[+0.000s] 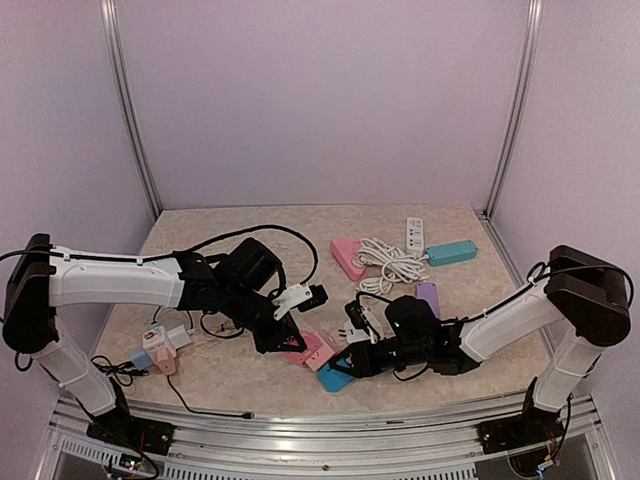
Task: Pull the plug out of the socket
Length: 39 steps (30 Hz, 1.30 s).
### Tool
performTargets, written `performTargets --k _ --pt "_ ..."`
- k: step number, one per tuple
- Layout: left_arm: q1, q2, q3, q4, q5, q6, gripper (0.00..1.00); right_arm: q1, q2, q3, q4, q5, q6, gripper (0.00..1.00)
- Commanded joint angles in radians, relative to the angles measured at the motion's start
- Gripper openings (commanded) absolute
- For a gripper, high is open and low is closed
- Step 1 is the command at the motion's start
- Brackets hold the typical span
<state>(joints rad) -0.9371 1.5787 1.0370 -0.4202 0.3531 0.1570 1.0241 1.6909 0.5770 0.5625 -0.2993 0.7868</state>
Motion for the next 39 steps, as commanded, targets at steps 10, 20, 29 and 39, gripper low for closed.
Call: performTargets --k 10,20,29,39 --pt "0.011 0.007 0.034 0.016 0.000 -0.004 0.00 -0.006 0.032 0.024 -0.007 -0.024 -0.013 0.42" --pt "0.014 0.010 0.034 0.014 -0.007 0.000 0.00 -0.004 0.050 0.038 -0.026 -0.024 -0.013 0.29" --pt "0.014 0.015 0.035 0.012 -0.018 0.004 0.00 -0.004 0.052 0.043 -0.036 -0.018 -0.014 0.14" --pt "0.015 0.021 0.035 0.008 -0.037 0.004 0.00 -0.005 0.046 0.041 -0.036 -0.016 -0.016 0.00"
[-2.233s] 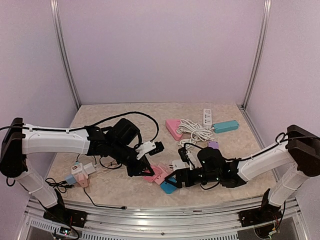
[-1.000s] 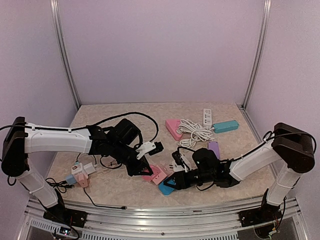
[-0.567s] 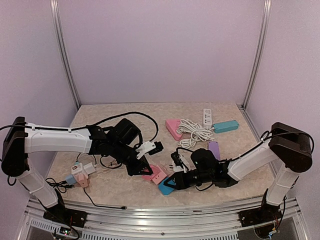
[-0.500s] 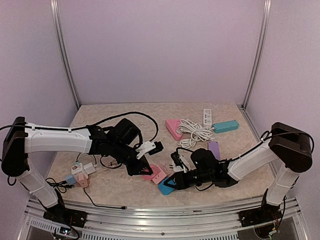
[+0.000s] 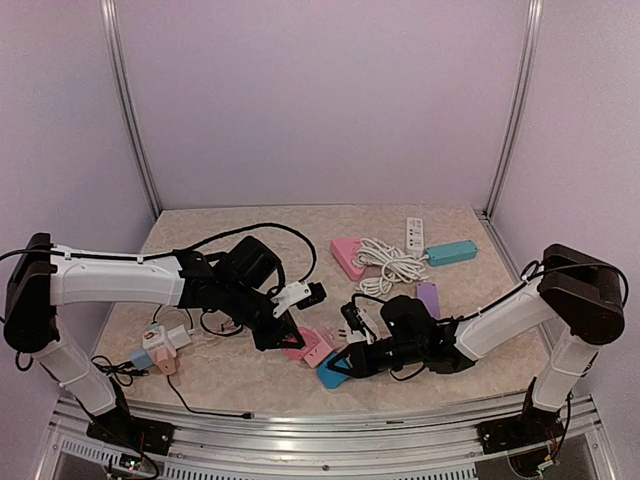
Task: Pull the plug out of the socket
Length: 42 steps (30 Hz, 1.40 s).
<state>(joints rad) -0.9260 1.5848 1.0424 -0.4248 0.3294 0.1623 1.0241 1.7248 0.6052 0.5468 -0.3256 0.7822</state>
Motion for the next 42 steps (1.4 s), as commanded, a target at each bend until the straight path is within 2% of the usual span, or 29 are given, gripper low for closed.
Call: performTargets --k 1,11,17,35,42 --pt "0.003 0.015 0.031 0.012 -0.020 -0.001 0.00 -0.005 0.012 0.013 -0.019 0.009 -0.014 0.00" --pt "0.025 0.019 0.041 0.006 0.006 -0.008 0.00 -0.005 -0.018 0.010 -0.059 -0.001 -0.132 0.00" --pt "0.029 0.021 0.042 0.006 0.018 -0.010 0.00 -0.004 -0.028 0.011 -0.073 0.001 -0.142 0.00" --pt "0.028 0.018 0.036 0.009 0.018 -0.003 0.00 -0.058 -0.018 0.047 -0.127 -0.041 0.078 0.00" --pt "0.028 0.017 0.036 0.006 0.013 -0.001 0.00 -0.065 -0.028 0.051 -0.131 -0.062 0.093 0.00"
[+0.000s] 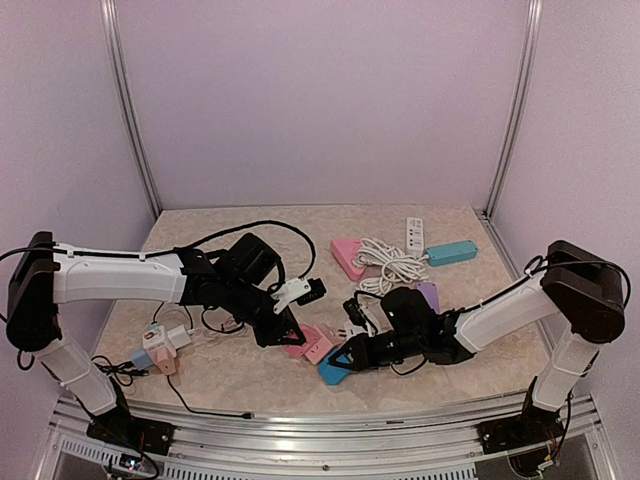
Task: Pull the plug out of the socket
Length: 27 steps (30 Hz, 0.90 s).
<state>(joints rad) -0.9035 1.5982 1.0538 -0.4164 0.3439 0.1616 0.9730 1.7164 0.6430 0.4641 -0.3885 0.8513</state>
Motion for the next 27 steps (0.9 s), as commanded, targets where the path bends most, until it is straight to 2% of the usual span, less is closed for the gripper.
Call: performTargets --k 1,14,27 --pt "0.005 0.003 0.025 -0.002 -0.001 0.001 0.00 -0.015 -0.020 0.015 -0.048 -0.002 0.023 0.00" --pt "0.009 0.011 0.029 -0.003 -0.015 0.000 0.00 0.002 -0.081 0.025 -0.164 0.040 -0.151 0.00" --pt "0.012 0.011 0.028 -0.005 -0.014 0.000 0.00 0.037 -0.045 0.057 -0.244 0.007 -0.255 0.00"
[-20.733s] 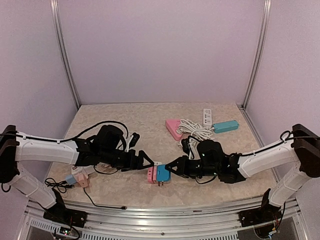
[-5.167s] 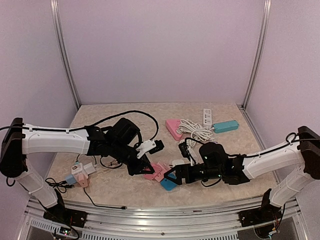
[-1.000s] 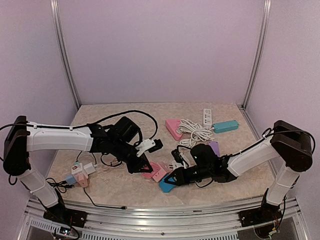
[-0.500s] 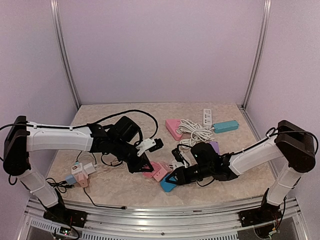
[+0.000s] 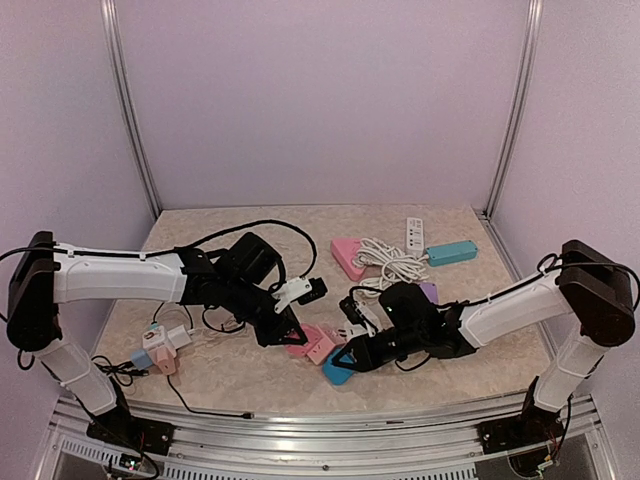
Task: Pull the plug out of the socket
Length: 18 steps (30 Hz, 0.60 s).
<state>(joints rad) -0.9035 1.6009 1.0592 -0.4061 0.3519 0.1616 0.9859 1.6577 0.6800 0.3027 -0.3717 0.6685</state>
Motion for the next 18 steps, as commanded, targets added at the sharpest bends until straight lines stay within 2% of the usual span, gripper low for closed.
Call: performTargets --k 1,8,18 --pt "0.012 0.008 0.023 -0.015 -0.021 0.000 0.00 0.025 0.014 0.020 -0.080 -0.013 -0.075 0.00" --pt "0.012 0.010 0.022 -0.014 -0.022 0.000 0.00 0.029 0.008 0.014 -0.082 -0.008 -0.075 0.00" --pt "0.012 0.010 0.021 -0.014 -0.023 -0.001 0.00 0.017 -0.027 -0.060 0.012 0.022 0.084 0.00"
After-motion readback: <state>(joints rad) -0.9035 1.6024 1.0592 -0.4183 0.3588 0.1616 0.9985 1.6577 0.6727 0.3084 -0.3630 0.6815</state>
